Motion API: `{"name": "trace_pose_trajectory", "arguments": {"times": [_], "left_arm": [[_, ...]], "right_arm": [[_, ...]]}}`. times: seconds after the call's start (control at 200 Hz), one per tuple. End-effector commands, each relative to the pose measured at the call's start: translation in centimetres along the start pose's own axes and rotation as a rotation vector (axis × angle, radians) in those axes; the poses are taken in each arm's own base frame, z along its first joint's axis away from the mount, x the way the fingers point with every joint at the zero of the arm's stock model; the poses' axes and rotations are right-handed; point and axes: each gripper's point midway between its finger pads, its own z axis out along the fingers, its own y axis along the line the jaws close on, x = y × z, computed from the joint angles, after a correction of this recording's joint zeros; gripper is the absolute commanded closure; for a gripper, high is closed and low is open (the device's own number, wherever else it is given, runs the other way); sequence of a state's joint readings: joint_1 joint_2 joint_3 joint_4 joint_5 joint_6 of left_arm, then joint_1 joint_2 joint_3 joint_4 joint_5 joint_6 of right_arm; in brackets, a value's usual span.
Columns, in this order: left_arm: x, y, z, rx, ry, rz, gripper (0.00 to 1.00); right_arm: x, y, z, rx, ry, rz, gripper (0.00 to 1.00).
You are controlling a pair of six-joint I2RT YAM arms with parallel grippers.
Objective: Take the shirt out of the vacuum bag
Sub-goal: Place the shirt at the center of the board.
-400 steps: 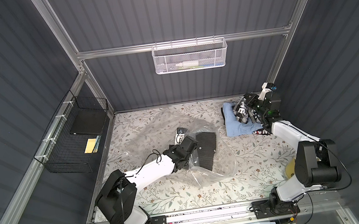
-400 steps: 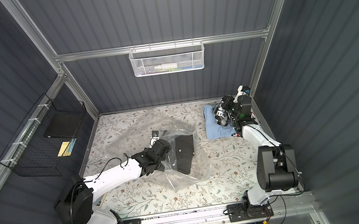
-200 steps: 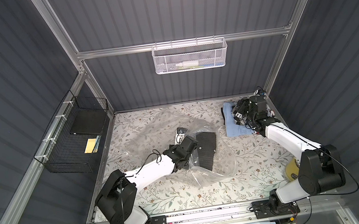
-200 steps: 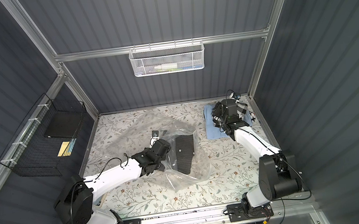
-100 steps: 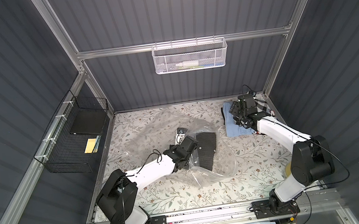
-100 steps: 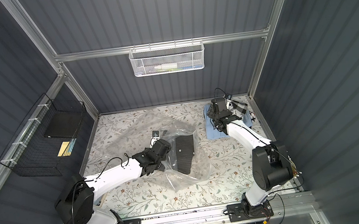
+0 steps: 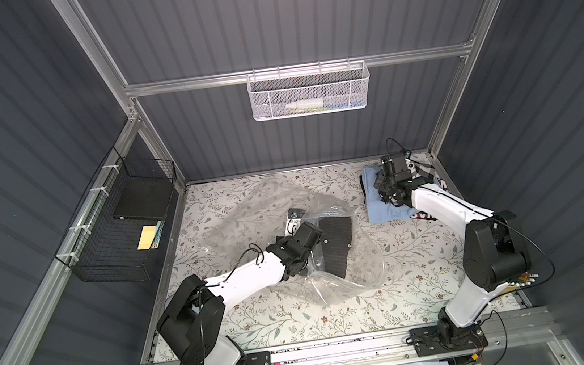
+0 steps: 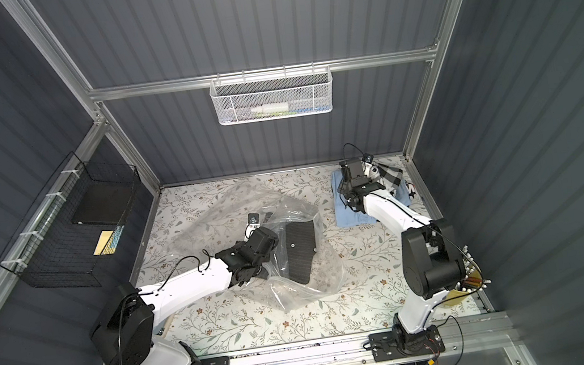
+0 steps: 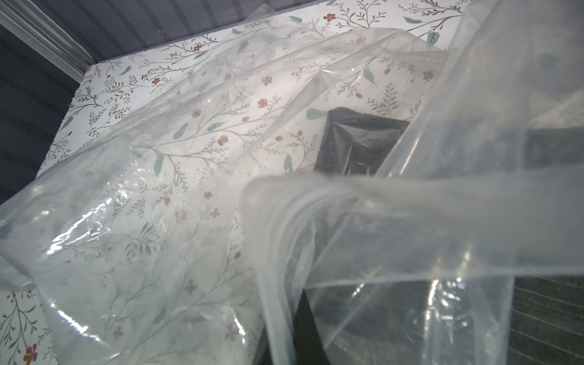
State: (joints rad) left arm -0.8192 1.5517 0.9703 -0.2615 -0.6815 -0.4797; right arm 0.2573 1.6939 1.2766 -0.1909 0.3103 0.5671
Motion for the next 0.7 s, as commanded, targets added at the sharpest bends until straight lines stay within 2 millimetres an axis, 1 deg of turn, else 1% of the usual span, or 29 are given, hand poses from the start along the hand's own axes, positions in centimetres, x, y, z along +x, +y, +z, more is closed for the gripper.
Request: {"name": "trace_pose_trajectory", "arguments": {"times": [0.0, 0.045, 0.055, 0.115, 0.2, 0.275, 0.34, 0.425, 0.47, 0.605, 0.695], "left_arm": [[0.2, 0.3, 0.2, -0.016, 0.013, 0.022, 1.00], [0.1, 0.4, 0.2, -0.016, 0.011, 0.021, 1.00], [0.1, 0.4, 0.2, -0.016, 0.011, 0.022, 1.00], [0.0, 0.4, 0.1, -0.017, 0.009, 0.025, 1.00], [-0.2, 0.4, 0.1, -0.020, 0.006, 0.028, 1.00], [-0.4, 0.3, 0.0, -0.021, 0.002, 0.030, 1.00], [-0.6, 0.4, 0.0, -0.023, -0.003, 0.030, 1.00], [-0.5, 0.4, 0.0, -0.025, -0.001, 0.033, 1.00], [-0.5, 0.3, 0.1, -0.026, 0.001, 0.036, 1.00], [-0.2, 0.4, 0.1, -0.026, 0.007, 0.038, 1.00], [-0.4, 0.5, 0.0, -0.026, 0.004, 0.038, 1.00]], "right_arm": [[-4.7, 2.0, -2.6, -0.180, -0.081, 0.139, 1.00], [-5.8, 1.7, -3.1, -0.236, -0.092, 0.197, 1.00], [-6.4, 1.8, -3.3, -0.258, -0.111, 0.212, 1.00], [-8.2, 1.3, -4.0, -0.345, -0.140, 0.304, 1.00], [-10.3, 0.9, -5.0, -0.456, -0.191, 0.373, 1.00], [-11.4, 1.6, -5.9, -0.521, -0.226, 0.356, 1.00], [-11.6, 2.1, -6.3, -0.553, -0.233, 0.345, 1.00], [-11.2, 1.7, -6.0, -0.560, -0.243, 0.384, 1.00], [-10.1, 1.9, -5.5, -0.587, -0.221, 0.382, 1.00], [-6.2, 1.7, -2.9, -0.573, -0.120, 0.397, 1.00], [-4.3, 1.0, -2.5, -0.593, -0.115, 0.441, 1.00]]}}
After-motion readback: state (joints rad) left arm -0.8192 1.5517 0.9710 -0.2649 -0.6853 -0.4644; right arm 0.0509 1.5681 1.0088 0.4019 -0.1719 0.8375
